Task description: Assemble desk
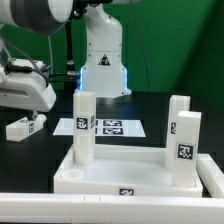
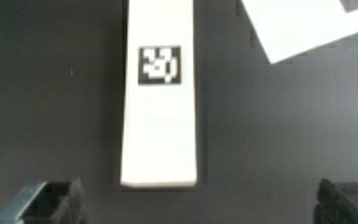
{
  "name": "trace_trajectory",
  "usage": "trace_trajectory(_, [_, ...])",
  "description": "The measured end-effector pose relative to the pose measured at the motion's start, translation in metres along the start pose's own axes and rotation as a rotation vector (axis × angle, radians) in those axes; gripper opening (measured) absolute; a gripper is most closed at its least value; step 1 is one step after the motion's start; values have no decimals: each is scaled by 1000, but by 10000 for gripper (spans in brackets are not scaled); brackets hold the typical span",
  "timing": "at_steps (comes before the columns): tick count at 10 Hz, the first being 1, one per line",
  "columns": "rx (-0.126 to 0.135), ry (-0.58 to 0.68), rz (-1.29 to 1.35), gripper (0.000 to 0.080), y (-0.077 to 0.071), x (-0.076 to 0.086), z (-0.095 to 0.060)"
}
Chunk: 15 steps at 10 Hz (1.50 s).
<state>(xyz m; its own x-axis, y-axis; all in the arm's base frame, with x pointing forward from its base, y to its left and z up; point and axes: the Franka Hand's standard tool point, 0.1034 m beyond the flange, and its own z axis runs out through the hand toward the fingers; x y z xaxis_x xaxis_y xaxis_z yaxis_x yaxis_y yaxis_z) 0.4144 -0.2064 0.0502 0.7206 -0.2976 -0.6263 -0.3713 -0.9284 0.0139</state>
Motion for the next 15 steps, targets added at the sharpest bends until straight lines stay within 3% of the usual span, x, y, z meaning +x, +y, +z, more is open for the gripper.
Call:
trace_trajectory(2, [-7,-1,-2,649,1,3,2])
trace_trajectory(5, [5,-30,-16,649,21,3,18])
trace_trajectory(7, [7,-65,-17,649,19,1,20])
trace_trajectory(13, [15,-446,6,649,17,-3,39])
trace_trajectory(15, [6,-441,5,649,16,3,39])
